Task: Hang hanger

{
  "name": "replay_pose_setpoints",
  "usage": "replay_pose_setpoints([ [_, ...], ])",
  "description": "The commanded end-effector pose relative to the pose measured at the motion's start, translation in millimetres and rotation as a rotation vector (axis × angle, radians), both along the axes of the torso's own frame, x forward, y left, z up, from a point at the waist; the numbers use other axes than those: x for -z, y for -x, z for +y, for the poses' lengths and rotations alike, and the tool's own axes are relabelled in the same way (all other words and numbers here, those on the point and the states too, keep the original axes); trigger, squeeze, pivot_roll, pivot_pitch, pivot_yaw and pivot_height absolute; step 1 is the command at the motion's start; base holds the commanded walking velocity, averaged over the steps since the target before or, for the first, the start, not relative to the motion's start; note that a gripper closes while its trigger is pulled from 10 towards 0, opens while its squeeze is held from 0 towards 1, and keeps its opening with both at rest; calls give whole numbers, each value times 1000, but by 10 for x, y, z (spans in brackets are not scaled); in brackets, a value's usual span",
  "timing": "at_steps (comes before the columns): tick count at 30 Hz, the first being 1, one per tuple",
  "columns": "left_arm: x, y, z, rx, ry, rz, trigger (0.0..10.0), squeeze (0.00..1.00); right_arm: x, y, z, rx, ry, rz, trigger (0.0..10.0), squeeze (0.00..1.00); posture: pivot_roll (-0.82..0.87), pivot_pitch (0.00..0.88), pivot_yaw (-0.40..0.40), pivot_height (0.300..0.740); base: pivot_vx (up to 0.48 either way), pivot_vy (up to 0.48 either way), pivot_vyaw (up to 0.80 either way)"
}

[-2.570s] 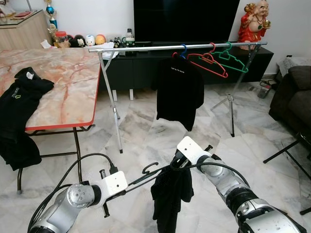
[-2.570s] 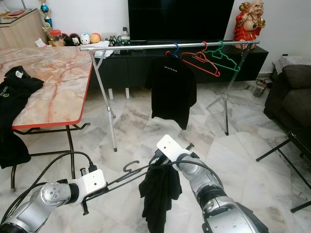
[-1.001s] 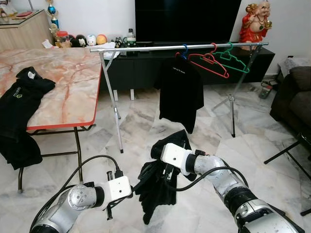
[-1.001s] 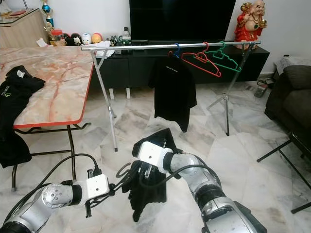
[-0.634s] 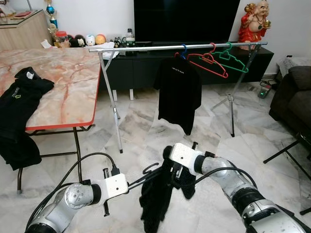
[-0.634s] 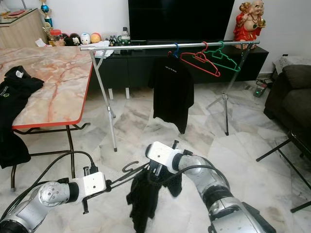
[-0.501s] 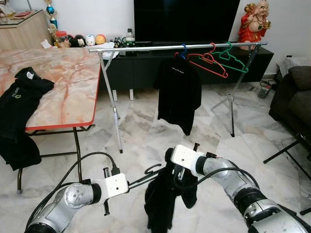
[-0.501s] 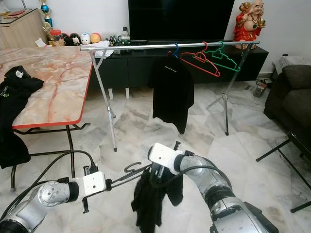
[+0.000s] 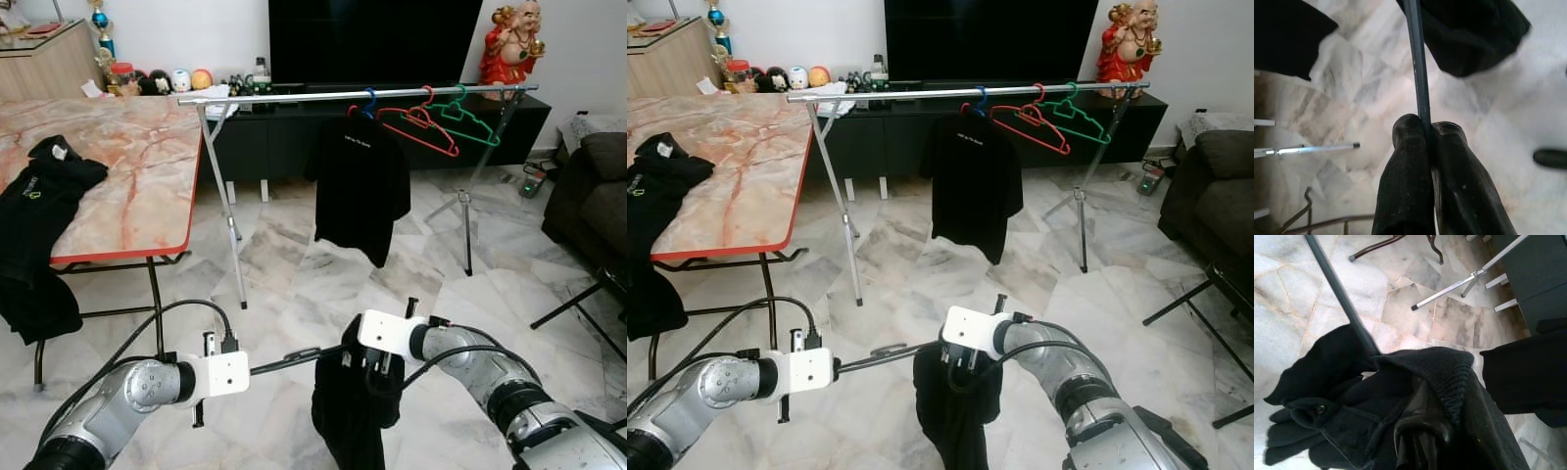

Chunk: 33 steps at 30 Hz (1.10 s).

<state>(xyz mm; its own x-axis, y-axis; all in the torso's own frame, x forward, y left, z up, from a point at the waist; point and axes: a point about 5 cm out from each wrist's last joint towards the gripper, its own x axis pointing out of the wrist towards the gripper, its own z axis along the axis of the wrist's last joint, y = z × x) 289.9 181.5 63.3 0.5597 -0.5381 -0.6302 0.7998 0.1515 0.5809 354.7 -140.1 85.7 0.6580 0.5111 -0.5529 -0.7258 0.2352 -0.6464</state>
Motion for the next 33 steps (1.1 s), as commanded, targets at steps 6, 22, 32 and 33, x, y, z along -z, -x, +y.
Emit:
replay_pose_setpoints([
  [6, 68, -7, 273, -162, -25, 19, 10000, 0, -57, -118, -260, 301, -60, -60, 10000, 0, 150, 0, -23, 740, 0, 0, 0],
  [22, 28, 160, 470, -418, 316, 49, 10000, 0, 476, 341, -1084, 1080, -394, 0, 10000, 0, 144, 0, -15, 740, 0, 0, 0],
  [32, 235, 233, 174, -747, 685, 47, 10000, 0, 1125, 1069, -1230, 1573, -721, 185, 10000, 0, 140, 0, -9, 740, 0, 0, 0],
  [33, 253, 239, 168, -768, 689, 44, 10000, 0, 1166, 1127, -1232, 1608, -734, 189, 10000, 0, 142, 0, -9, 740, 0, 0, 0],
])
